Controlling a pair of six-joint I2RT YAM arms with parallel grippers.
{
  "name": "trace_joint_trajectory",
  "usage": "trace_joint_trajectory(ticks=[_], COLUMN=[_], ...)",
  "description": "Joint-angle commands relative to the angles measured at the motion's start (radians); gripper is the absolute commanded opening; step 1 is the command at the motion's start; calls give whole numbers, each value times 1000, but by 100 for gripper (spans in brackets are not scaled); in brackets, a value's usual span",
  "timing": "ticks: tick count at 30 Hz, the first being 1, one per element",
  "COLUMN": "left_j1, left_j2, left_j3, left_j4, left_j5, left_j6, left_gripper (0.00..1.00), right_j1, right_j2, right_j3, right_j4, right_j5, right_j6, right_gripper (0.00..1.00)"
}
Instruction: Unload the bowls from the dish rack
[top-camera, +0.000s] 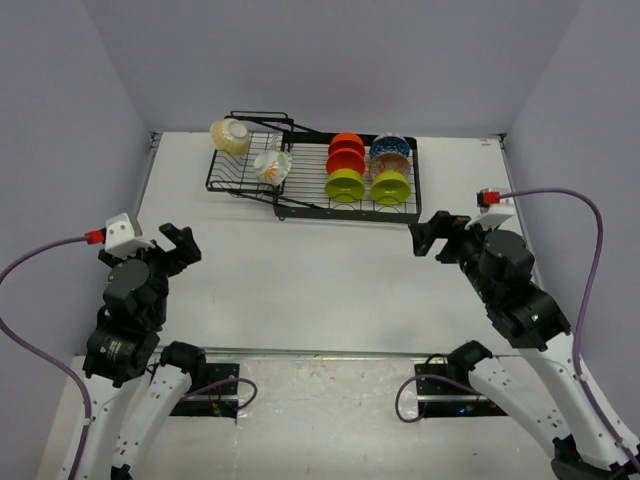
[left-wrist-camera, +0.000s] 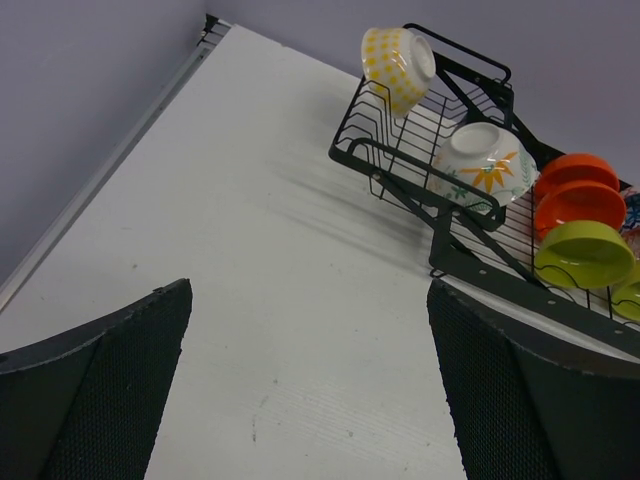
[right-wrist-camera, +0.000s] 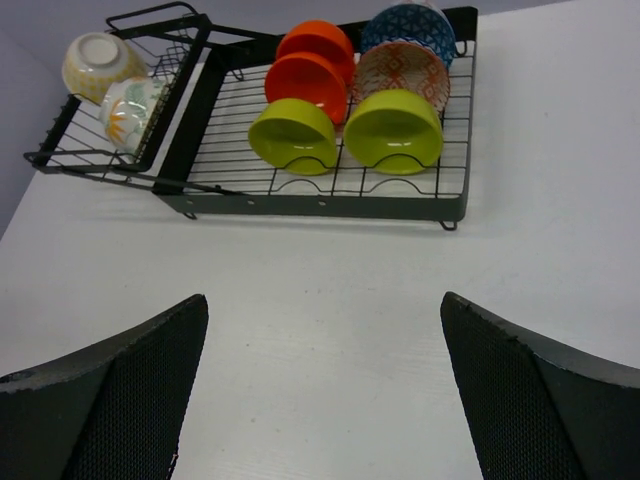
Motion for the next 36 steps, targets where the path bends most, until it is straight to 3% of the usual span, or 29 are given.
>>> trace_joint_trajectory(ticks=[1, 9, 11, 13, 16, 17, 21, 24, 27, 36], left_j1=[-3, -3, -3, -3, -5, -5, -5, -5, -5, -5], left_j2=[13, 18, 16, 16, 16, 16, 26, 35, 36, 30], left_j3=[-6, -6, -7, -9, -11, -11, -9, -9, -9, -12], left_j4=[23, 25, 25, 23, 22, 23, 23, 25, 25, 31], left_j5=[12, 20, 20, 20, 18, 20, 21, 24, 32, 54], left_j6=[-4, -2, -4, -4, -4, -4, -4, -2, -2, 3], left_gripper=[100, 100, 100, 100, 100, 100, 100, 100, 100, 100], right_j1=[4, 4, 4, 4, 14, 23, 128, 229, 257, 259], right_j2=[4, 95, 118, 180, 399, 461, 694, 826, 950, 1199], right_j3=[15, -30, -71, -73, 127, 245, 442, 492, 545, 617], right_j4=[97, 333, 438, 619, 481, 377, 218, 259, 285, 327], right_j5=[-120, -243, -273, -417, -448, -390, -128, 163, 306, 368], right_j6=[-22, -1, 44, 27, -41, -119, -301, -535, -671, -907], right_gripper=[99, 99, 99, 99, 99, 99, 99, 99, 98, 93])
